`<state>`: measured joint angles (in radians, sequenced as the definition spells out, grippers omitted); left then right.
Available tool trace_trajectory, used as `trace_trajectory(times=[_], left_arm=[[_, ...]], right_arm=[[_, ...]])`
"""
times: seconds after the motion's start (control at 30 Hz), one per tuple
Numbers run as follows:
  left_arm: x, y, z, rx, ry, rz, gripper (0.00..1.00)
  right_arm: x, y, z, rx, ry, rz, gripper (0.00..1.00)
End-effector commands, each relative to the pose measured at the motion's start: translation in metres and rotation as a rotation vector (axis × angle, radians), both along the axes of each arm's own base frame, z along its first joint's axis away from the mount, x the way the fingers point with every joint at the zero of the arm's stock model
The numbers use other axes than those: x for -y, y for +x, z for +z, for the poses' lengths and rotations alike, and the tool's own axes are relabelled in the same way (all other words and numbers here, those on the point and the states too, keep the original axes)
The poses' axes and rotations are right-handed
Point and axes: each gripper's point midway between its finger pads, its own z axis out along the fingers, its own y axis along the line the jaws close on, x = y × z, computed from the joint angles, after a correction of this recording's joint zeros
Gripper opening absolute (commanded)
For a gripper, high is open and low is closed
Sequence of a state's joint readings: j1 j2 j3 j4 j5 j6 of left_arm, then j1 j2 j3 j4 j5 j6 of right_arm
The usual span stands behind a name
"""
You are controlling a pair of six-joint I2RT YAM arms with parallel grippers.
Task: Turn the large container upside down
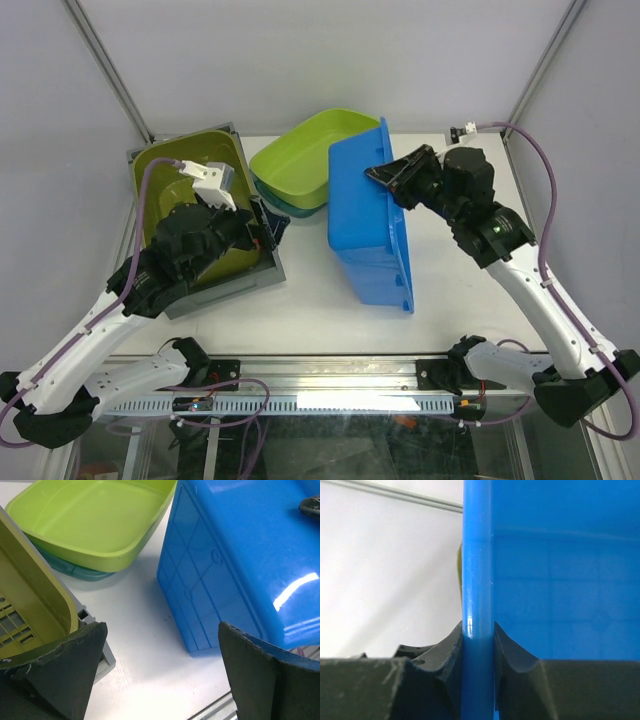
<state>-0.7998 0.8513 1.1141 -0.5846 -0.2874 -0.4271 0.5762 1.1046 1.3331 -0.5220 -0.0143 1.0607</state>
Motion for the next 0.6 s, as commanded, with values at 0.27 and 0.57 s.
trace_trajectory(times=[0.27,0.57], left_arm=[[-0.002,-0.005,0.025,0.059,-0.028,-0.016,0.99],[0.004,-0.002,0.016,0.038,-0.007,-0.028,0.99]], right_arm=[[0.029,0.004,0.036,0.038,0.525,0.081,0.0],[0.041,0.002,0.047,0.056,0.626,0.114,0.0]])
